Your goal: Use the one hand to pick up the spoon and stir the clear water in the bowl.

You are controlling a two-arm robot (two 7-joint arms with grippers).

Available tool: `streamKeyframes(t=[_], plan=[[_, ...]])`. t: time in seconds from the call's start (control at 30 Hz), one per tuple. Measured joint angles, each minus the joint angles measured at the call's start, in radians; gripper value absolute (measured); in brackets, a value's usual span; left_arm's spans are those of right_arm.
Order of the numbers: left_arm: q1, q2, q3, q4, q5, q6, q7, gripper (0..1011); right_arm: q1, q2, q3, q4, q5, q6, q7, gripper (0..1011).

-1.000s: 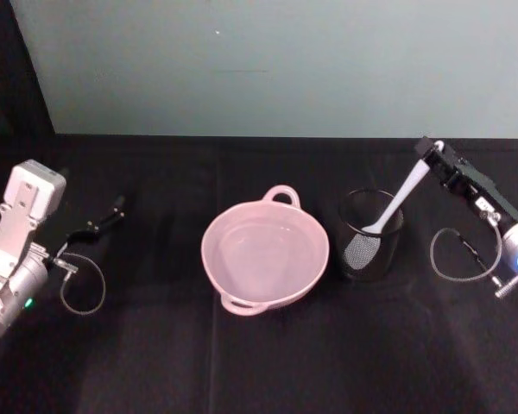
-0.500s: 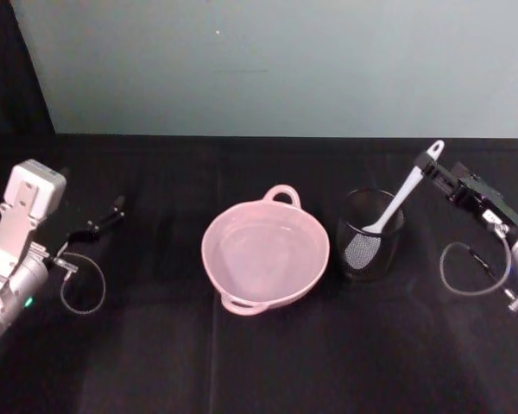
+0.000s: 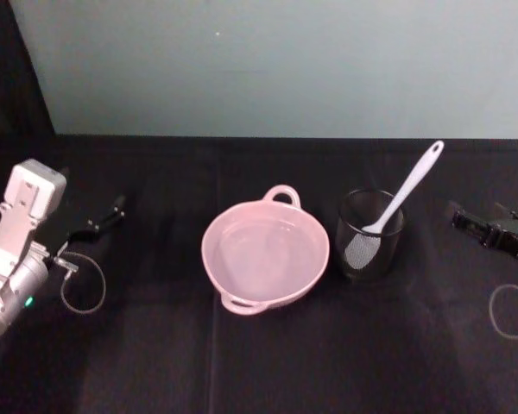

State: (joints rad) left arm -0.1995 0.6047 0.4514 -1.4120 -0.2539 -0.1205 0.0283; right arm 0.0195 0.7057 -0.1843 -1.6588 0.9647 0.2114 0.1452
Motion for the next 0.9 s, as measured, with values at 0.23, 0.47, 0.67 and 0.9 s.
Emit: streamKeyframes(t=[0.23,0.47,0.67,0.9], plan=[[0.000,0.000,0.000,0.000,0.000,0.000,0.000,1011,0.057,0.012,-0.069,0.060,-0.157,0.018,-0.040,1003],[0.000,0.000,0.000,0.000,0.000,0.000,0.000,1011,0.146,-0.064,-0.130,0.195,-0.294,-0.136,0.005,1002],[0.000,0.000,0.000,0.000,0.000,0.000,0.000,1011,0.236,-0.133,-0.180,0.336,-0.408,-0.244,0.021,1002],[0.000,0.000,0.000,0.000,0.000,0.000,0.000,1011,0.285,-0.169,-0.205,0.424,-0.502,-0.303,0.013,1003]])
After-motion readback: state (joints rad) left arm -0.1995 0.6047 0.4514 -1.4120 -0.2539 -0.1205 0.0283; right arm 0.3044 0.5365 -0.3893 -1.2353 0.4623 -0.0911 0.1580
